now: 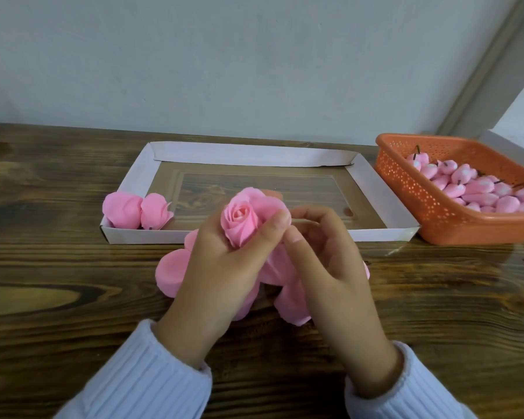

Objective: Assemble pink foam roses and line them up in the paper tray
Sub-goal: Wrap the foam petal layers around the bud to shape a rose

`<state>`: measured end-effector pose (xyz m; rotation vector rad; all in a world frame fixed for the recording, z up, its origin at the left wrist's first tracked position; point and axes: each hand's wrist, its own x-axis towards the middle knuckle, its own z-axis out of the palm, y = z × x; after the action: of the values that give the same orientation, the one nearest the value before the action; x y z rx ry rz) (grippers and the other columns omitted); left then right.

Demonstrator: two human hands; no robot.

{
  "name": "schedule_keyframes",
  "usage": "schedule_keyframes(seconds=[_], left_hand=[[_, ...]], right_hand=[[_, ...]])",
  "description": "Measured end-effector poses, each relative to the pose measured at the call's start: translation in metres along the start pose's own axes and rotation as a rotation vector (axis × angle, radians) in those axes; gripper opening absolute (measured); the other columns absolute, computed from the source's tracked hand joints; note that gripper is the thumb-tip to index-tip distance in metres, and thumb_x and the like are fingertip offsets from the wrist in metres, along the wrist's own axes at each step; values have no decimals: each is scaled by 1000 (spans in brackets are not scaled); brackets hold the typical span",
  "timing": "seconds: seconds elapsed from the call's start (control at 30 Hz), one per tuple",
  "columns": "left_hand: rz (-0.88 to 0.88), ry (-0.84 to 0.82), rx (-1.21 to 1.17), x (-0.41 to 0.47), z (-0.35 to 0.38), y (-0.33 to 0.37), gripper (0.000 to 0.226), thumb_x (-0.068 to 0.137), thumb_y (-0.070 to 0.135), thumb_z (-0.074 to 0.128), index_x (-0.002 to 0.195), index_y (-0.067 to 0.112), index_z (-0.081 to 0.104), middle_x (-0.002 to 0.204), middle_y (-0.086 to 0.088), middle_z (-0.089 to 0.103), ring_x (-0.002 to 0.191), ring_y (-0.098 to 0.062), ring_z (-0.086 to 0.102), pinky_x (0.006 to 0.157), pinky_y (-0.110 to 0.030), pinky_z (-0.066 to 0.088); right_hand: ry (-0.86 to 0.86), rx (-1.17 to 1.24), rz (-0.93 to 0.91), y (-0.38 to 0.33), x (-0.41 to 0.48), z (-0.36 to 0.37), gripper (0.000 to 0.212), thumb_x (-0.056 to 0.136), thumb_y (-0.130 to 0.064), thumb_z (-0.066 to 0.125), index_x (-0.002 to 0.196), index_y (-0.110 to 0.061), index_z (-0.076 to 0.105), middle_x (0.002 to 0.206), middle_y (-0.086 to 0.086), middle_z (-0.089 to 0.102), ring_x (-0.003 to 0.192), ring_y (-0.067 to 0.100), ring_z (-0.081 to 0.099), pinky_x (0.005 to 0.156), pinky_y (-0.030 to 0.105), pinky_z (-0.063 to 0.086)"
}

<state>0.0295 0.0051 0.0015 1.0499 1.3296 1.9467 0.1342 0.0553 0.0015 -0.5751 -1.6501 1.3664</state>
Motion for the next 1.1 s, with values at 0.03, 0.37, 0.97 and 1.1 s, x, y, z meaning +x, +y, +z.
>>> schedule_keyframes(seconds=[0.03, 0.37, 0.97, 1.1], left_hand=[[0, -22, -26, 1, -1, -1, 29, 70, 41, 81, 95, 31, 72, 78, 7, 73, 80, -7, 71, 66, -17, 53], [8, 49, 97, 2, -1, -6, 20, 83, 23, 71, 102, 15, 67, 82, 5, 71, 79, -3, 68, 68, -14, 51], [-65, -158, 169, -2, 0, -2, 37, 79, 37, 67, 108, 14, 68, 91, 1, 75, 84, -8, 71, 71, -19, 53], [-87, -164, 153, -1, -2, -3, 17, 82, 22, 70, 98, 26, 73, 90, 3, 76, 85, -10, 72, 68, -17, 55]], right_hand=[[-4, -2, 6, 0, 0, 0, 27, 83, -28, 60, 104, -11, 59, 86, -1, 72, 80, 8, 67, 69, 17, 50], [36, 148, 179, 7, 6, -10, 26, 80, 5, 69, 100, -9, 62, 80, 3, 73, 67, 8, 67, 56, 17, 50], [233, -295, -204, 5, 0, -11, 11, 82, -5, 72, 84, -16, 71, 72, -2, 69, 68, 22, 65, 62, 42, 54], [228, -162, -150, 1, 1, -9, 9, 84, -8, 71, 85, -17, 69, 69, 2, 66, 63, 17, 62, 58, 30, 53]])
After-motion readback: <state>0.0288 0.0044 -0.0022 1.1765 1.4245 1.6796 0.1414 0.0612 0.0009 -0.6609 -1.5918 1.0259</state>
